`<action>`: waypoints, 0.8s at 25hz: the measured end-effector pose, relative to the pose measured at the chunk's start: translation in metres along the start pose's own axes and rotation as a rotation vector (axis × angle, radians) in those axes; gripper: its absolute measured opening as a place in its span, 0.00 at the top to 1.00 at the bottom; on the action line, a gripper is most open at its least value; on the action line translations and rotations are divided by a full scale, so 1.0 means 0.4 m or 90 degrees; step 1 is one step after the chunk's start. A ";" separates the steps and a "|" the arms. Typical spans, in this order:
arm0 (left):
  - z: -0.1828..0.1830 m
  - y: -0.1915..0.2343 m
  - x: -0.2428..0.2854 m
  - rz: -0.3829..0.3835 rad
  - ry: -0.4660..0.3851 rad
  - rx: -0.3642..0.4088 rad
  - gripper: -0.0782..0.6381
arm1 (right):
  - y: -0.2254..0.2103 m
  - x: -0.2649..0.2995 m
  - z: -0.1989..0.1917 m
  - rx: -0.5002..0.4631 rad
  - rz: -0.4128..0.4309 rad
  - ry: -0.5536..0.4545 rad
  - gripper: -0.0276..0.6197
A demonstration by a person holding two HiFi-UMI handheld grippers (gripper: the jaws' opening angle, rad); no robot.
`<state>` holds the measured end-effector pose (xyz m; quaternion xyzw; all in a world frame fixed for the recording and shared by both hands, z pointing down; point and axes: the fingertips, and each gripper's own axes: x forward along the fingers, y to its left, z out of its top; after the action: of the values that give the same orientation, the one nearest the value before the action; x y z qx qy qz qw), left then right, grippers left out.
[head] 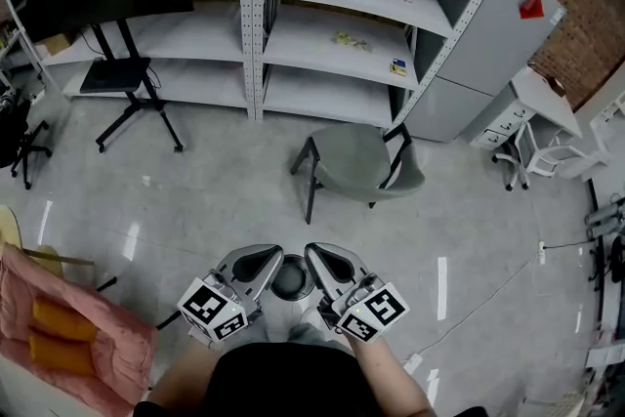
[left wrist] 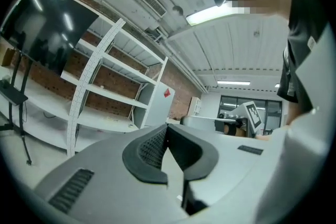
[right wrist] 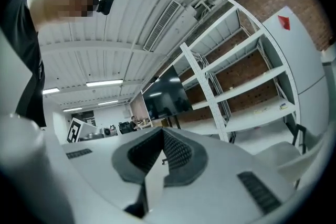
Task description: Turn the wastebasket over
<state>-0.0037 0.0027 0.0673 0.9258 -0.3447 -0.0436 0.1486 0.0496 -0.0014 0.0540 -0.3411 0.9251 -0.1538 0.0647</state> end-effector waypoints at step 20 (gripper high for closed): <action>0.126 -0.032 -0.028 0.007 -0.046 0.021 0.87 | 0.033 0.019 0.104 -0.052 0.033 -0.012 0.94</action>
<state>-0.0133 0.0068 0.0150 0.9240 -0.3559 -0.0705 0.1209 0.0450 -0.0068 0.0101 -0.3209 0.9384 -0.1113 0.0633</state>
